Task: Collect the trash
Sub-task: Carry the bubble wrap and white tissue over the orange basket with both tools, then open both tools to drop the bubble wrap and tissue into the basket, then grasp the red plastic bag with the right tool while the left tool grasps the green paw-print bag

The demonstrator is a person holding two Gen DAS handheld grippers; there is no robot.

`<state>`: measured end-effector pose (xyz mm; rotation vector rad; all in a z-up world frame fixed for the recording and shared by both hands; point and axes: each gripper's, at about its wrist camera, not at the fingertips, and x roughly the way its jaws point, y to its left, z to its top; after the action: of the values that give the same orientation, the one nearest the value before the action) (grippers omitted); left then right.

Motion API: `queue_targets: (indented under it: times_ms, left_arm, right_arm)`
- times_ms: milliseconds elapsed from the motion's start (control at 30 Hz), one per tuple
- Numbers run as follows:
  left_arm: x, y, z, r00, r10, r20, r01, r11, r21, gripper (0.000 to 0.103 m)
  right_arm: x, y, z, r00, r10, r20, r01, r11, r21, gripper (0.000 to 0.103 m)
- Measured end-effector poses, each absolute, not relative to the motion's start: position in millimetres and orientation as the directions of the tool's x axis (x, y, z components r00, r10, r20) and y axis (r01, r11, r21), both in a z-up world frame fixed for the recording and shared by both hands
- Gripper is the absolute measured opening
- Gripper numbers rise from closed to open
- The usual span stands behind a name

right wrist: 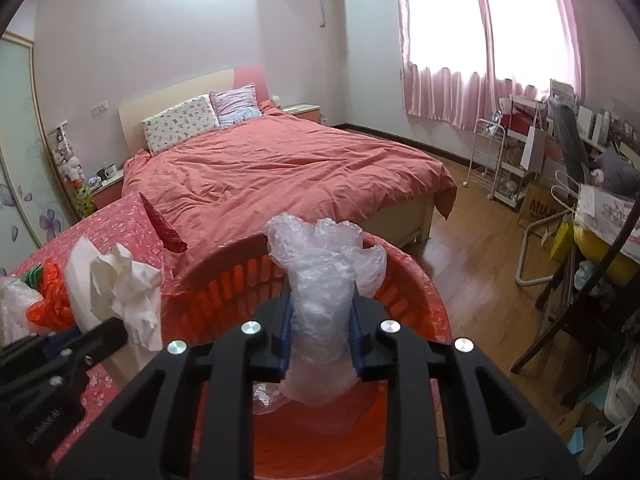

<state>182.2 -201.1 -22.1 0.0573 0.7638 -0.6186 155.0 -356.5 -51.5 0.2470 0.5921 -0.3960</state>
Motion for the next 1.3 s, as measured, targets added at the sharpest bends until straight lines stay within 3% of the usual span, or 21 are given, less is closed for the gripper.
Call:
queue_targets:
  times_ms: [233, 400, 833, 1300]
  left_arm:
    - [188, -205, -34, 0.532, -0.479, -0.698, 0.535, 0.829, -0.161, 0.031]
    - [190, -202, -38, 0.523, -0.467, -0.713, 0.519, 0.838, -0.169, 0.039]
    - [178, -153, -19, 0.636, -0.385, -0.669, 0.445, 0.891, -0.090, 0.045]
    - [175, -17, 13, 0.782, -0.182, -0.596, 0.175, 0.982, -0.070, 0.046]
  right_arm:
    - [156, -367, -58, 0.750, -0.290, -0.595, 0.445, 0.887, 0.128, 0.046]
    - [153, -365, -59, 0.747, -0.300, -0.593, 0.450, 0.885, 0.119, 0.055]
    - [158, -326, -46, 0.766, -0.279, -0.579, 0.386, 0.920, 0.068, 0.055]
    - [205, -190, -29, 0.809, -0.040, -0.586, 0.113, 0.990, 0.088, 0.055]
